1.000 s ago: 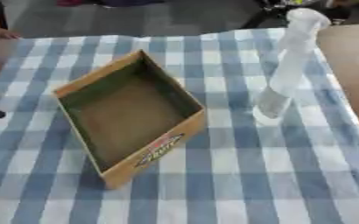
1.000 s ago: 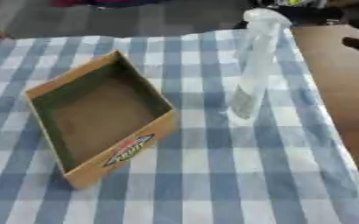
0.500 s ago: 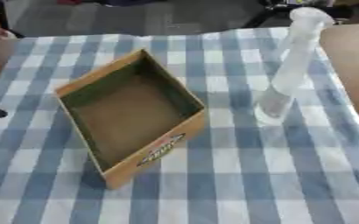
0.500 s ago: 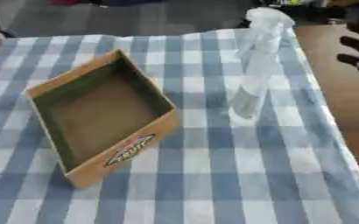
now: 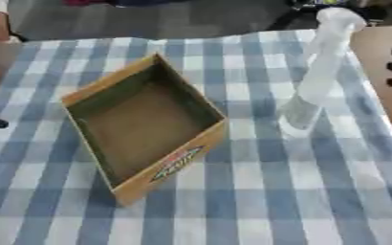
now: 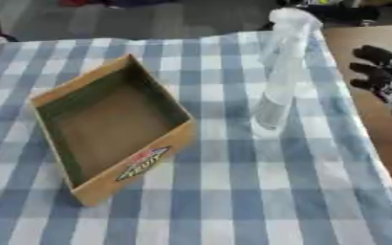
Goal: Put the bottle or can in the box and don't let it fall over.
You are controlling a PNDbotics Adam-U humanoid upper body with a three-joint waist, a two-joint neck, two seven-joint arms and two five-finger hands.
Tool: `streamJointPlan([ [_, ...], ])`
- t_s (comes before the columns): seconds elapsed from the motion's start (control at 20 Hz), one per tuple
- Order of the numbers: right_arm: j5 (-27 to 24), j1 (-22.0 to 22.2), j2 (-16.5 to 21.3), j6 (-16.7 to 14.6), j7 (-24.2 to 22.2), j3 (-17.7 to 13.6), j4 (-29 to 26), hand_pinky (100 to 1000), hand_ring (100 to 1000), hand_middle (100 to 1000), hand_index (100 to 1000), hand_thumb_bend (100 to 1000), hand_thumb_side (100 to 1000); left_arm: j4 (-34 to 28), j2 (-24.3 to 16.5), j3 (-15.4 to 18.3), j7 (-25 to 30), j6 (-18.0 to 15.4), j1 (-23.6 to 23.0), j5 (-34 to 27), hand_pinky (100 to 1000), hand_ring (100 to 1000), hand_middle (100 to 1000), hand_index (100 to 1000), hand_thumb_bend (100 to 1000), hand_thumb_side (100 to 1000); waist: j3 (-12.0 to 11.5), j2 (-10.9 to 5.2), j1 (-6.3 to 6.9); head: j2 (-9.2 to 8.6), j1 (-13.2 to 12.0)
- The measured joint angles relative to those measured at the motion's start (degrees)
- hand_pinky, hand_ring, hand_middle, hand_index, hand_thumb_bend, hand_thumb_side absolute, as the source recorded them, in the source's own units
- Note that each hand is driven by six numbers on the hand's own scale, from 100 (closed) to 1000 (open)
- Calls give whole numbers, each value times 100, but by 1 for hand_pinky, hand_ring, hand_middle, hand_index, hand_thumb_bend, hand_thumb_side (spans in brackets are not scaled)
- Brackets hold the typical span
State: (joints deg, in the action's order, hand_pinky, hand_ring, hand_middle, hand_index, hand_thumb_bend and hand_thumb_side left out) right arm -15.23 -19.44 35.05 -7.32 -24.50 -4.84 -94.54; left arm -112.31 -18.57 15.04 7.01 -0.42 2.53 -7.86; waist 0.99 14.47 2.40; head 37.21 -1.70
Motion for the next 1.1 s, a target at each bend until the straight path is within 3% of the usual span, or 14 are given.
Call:
streamJointPlan([
  [1.1,200,-203,-66,294,-231,122,395,967,1000,1000,1000,100,646,0,0,-20,32,20,52,1,1000,592,896,972,100,751,-81,107,-4,-58,-24],
])
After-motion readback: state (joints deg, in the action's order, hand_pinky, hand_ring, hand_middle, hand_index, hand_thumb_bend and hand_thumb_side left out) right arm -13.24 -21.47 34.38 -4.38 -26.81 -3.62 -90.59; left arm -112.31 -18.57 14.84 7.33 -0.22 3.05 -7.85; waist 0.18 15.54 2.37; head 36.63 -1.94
